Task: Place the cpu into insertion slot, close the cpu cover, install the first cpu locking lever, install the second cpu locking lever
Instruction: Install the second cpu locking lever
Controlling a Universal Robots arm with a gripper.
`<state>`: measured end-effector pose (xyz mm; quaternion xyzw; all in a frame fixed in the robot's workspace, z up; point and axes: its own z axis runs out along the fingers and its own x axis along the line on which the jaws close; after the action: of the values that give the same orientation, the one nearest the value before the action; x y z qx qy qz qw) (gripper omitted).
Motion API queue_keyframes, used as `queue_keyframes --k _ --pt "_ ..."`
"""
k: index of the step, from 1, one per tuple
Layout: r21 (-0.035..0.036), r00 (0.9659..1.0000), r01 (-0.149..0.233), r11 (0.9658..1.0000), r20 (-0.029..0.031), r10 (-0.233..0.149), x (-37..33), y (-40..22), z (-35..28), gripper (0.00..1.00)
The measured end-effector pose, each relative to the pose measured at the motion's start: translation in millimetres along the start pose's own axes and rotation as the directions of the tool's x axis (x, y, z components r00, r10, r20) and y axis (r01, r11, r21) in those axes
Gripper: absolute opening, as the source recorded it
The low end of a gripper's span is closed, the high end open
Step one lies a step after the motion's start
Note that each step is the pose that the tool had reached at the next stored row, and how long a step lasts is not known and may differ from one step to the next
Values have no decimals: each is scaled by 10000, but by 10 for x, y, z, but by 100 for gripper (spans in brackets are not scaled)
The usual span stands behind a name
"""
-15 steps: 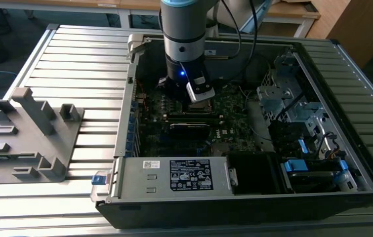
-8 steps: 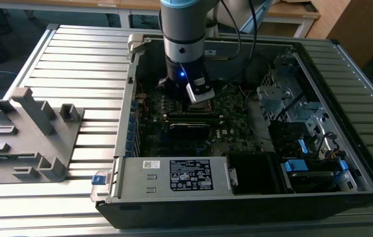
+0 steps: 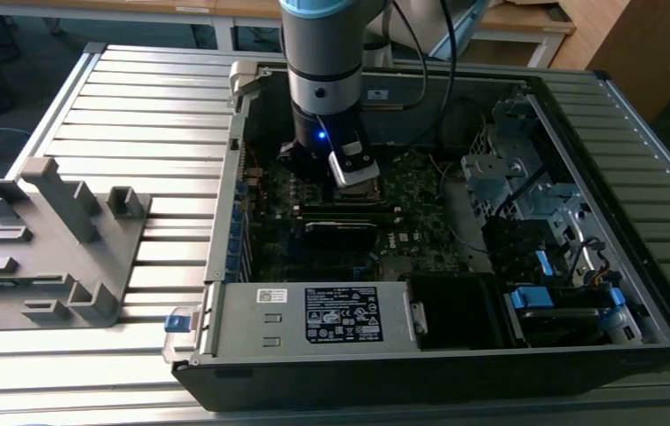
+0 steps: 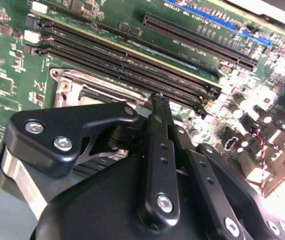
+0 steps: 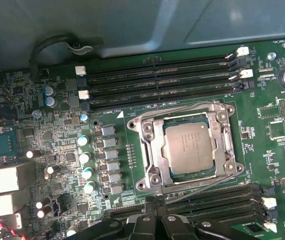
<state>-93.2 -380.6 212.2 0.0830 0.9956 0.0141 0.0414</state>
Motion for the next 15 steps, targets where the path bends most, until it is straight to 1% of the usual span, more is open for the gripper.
queue_keyframes --k 3,9,13,15 --pt "-5 10000 0 10000 2 0 0 0 7 11" --pt "-1 10000 -1 10000 1 1 12 -4 88 11" --pt "1 10000 0 10000 -1 0 18 -6 99 11" --pt "-40 10000 -3 10000 -7 3 22 -6 104 11"
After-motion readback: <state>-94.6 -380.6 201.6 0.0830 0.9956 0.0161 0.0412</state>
